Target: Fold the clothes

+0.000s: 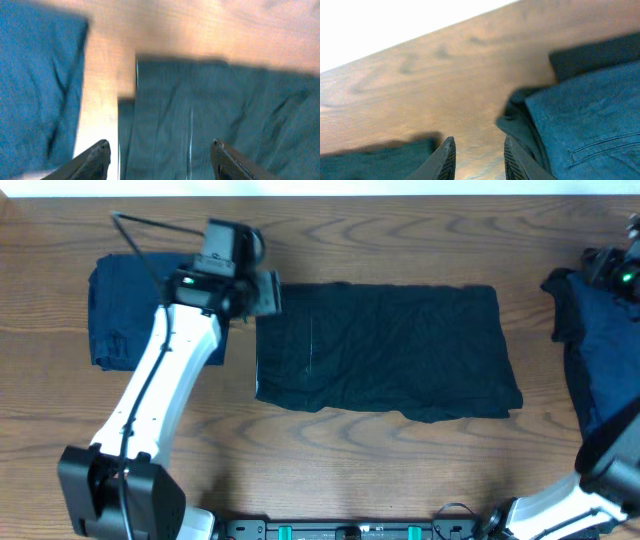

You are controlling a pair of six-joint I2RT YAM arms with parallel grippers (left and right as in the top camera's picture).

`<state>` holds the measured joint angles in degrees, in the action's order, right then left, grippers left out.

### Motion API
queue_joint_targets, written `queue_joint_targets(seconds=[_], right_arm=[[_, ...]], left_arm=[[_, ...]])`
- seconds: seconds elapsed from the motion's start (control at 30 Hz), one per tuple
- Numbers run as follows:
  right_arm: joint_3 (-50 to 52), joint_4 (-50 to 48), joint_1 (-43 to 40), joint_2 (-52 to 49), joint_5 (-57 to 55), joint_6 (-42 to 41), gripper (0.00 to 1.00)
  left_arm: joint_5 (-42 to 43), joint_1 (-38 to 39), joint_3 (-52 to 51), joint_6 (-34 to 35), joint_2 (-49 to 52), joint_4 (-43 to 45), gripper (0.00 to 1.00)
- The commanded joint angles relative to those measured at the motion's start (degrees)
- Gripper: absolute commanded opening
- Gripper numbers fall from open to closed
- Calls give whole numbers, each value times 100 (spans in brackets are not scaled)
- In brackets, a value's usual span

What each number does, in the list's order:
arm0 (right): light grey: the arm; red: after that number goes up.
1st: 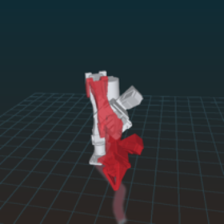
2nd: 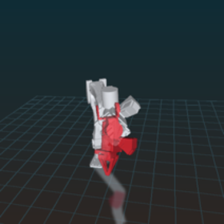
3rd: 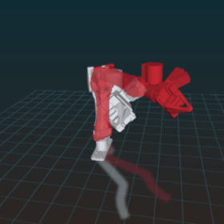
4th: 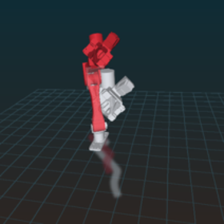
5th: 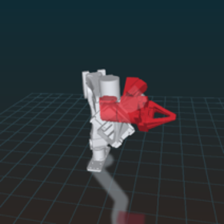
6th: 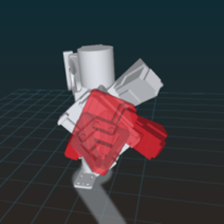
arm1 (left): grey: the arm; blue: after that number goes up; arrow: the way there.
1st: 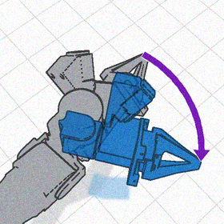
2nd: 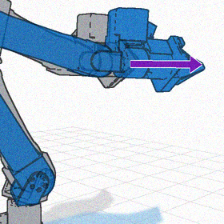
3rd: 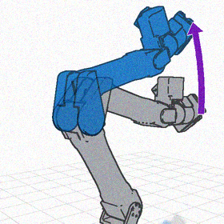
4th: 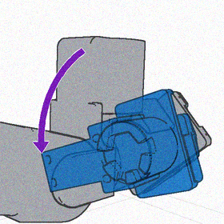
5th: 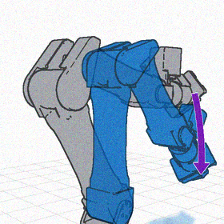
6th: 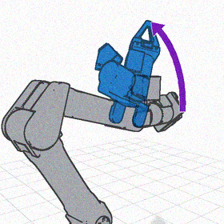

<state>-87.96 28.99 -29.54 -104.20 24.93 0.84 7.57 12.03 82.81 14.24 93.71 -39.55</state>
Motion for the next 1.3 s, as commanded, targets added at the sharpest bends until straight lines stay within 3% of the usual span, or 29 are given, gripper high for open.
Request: queue_joint_targets(seconds=[0.0, 0.23, 0.6, 1.27], right_arm=[[-33, 466, 63, 245, 236, -358, 37], [72, 1700, 527, 170, 205, -282, 38], [455, 1755, 1373, 90, -634, -96, 42], [457, 1775, 1456, 90, -1014, -96, 42]], left_arm=[[201, -229, 81, -223, 46, 271, 66], [796, -404, 79, -951, 879, 811, 71], [850, -411, 81, -946, 2400, 1574, 77], [852, -391, -105, -927, 2782, 2149, 76]])
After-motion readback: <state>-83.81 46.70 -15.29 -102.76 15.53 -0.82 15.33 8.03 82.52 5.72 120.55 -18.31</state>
